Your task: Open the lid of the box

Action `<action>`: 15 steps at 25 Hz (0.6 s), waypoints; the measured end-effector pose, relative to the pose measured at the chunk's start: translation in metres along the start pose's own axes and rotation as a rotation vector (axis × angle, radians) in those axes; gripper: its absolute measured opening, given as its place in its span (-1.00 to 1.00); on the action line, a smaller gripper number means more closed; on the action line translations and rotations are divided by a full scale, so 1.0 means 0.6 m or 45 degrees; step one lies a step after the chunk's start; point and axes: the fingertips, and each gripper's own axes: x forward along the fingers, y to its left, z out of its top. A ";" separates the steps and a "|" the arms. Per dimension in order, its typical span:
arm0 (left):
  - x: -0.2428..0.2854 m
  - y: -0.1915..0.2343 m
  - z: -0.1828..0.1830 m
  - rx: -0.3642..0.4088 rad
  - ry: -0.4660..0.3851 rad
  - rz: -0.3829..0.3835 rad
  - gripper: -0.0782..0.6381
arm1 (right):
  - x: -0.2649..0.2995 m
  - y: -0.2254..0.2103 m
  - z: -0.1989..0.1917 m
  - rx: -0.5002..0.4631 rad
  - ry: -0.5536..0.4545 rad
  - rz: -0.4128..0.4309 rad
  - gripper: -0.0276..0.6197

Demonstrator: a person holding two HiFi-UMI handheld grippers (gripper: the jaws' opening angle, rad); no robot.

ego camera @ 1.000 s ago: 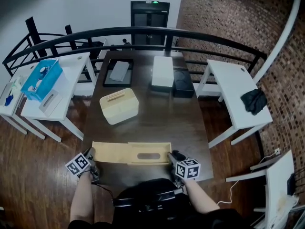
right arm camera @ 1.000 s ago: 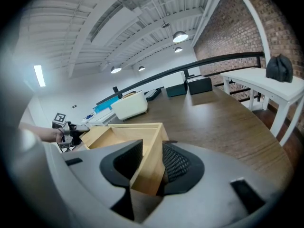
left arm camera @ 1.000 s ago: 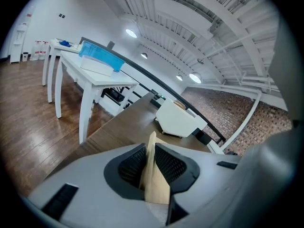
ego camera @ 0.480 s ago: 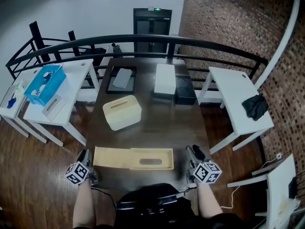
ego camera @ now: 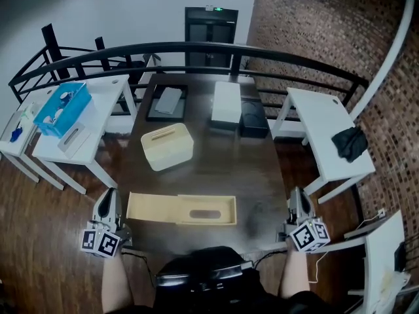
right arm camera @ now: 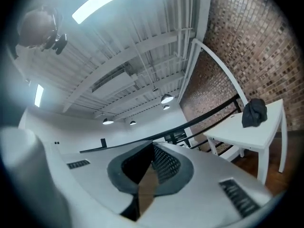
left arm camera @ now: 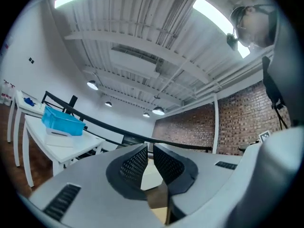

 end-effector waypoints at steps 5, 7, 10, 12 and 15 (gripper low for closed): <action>-0.012 -0.024 0.015 -0.041 -0.050 -0.014 -0.69 | -0.007 0.031 0.005 -0.007 -0.008 0.065 -0.91; -0.018 -0.030 0.014 -0.050 -0.049 -0.018 -0.69 | -0.006 0.041 0.005 0.007 -0.003 0.086 -0.91; -0.025 -0.040 0.012 -0.058 -0.040 -0.027 -0.69 | -0.006 0.049 0.002 0.021 0.011 0.105 -0.91; -0.028 -0.044 0.011 -0.064 -0.031 -0.025 -0.69 | -0.006 0.053 -0.002 0.018 0.026 0.113 -0.91; -0.034 -0.046 0.008 -0.061 -0.018 -0.017 -0.69 | -0.004 0.061 -0.009 0.019 0.041 0.126 -0.91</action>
